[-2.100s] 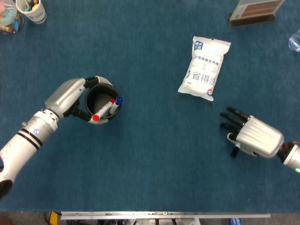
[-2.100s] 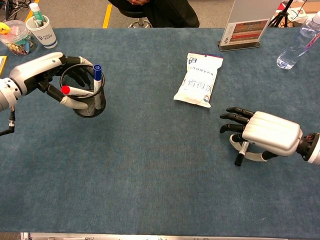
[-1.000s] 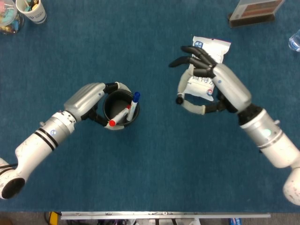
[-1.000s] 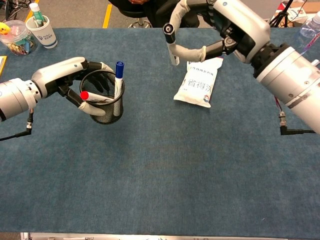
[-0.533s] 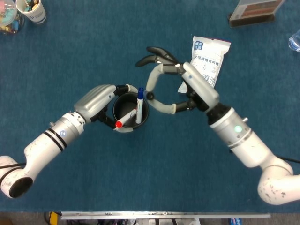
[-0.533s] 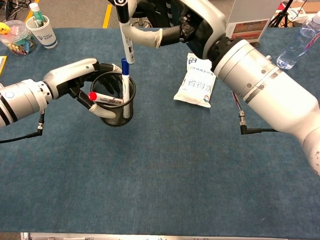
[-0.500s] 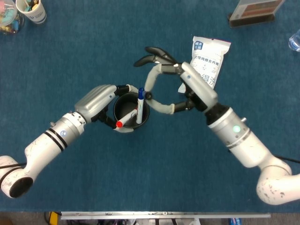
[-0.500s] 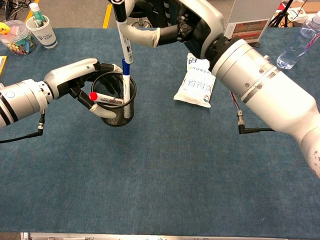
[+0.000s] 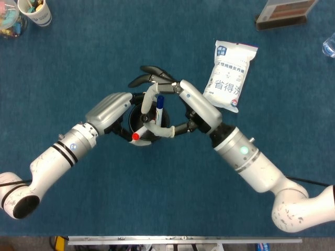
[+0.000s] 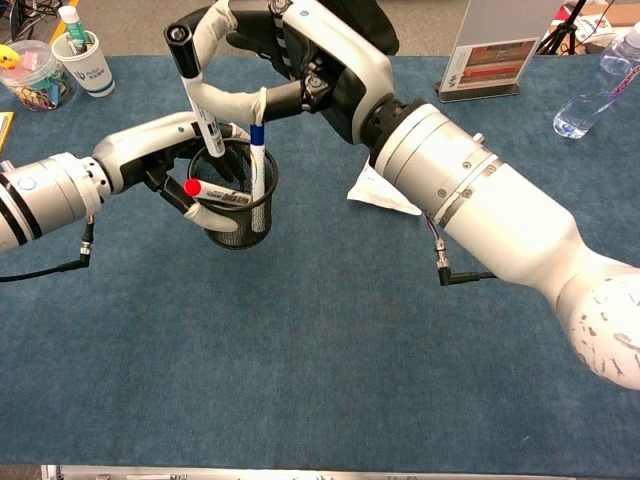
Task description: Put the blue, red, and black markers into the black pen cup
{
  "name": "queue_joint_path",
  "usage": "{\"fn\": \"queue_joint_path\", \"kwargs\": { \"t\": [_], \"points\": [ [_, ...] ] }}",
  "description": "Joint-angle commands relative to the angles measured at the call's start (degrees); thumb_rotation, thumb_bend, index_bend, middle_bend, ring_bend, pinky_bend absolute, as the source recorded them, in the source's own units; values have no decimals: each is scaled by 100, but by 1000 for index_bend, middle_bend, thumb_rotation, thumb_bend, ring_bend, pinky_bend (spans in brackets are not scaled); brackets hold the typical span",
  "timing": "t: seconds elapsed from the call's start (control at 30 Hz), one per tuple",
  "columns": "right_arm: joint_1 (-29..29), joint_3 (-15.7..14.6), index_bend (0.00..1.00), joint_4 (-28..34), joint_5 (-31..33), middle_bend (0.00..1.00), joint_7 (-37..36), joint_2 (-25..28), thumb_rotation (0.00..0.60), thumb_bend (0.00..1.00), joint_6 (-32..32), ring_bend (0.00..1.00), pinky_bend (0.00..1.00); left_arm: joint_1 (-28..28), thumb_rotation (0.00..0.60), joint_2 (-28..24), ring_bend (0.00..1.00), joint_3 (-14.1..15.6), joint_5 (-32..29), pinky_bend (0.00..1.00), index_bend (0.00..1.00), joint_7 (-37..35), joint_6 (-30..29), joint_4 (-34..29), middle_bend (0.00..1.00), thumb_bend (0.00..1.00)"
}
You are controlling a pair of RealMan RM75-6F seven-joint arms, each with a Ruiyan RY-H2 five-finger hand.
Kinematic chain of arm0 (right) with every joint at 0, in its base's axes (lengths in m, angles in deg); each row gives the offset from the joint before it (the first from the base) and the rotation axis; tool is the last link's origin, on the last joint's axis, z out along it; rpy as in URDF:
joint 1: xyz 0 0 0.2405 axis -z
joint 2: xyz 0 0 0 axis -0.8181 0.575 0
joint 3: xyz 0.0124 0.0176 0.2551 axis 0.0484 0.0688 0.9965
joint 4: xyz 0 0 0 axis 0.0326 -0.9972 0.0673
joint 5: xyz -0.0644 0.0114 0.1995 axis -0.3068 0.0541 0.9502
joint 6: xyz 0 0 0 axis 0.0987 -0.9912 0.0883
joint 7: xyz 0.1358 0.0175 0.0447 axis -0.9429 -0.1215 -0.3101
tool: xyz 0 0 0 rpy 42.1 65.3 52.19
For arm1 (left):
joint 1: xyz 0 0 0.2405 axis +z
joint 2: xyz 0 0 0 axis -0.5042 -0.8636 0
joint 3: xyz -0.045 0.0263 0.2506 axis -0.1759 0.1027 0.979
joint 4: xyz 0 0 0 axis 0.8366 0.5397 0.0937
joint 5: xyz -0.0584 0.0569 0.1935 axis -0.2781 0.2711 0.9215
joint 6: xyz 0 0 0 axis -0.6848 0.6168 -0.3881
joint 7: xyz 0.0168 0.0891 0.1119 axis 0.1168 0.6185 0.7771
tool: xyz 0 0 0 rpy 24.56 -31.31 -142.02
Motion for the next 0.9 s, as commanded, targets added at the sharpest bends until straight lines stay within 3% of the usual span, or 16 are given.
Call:
{"fn": "queue_joint_path", "kwargs": {
  "t": [0.03, 0.23, 0.67, 0.9],
  "points": [
    [-3, -29, 670, -50, -34, 282, 15, -11, 600, 314, 36, 76, 40, 7, 600, -14, 336, 0, 7, 294, 316, -7, -12, -6, 300, 60],
    [-5, -117, 642, -210, -205, 252, -20, -29, 600, 346, 100, 68, 36, 17, 600, -43, 336, -7, 14, 294, 316, -32, -36, -3, 300, 60],
    [18, -183, 313, -479, -481, 174, -276, 52, 600, 365, 157, 5, 0, 29, 600, -64, 336, 21, 87, 294, 316, -83, -62, 31, 300, 60],
    [106, -67, 253, -380, -682, 155, -383, 265, 600, 365, -70, 0, 0, 28, 600, -94, 336, 39, 75, 294, 316, -91, -35, 86, 299, 60]
  ]
}}
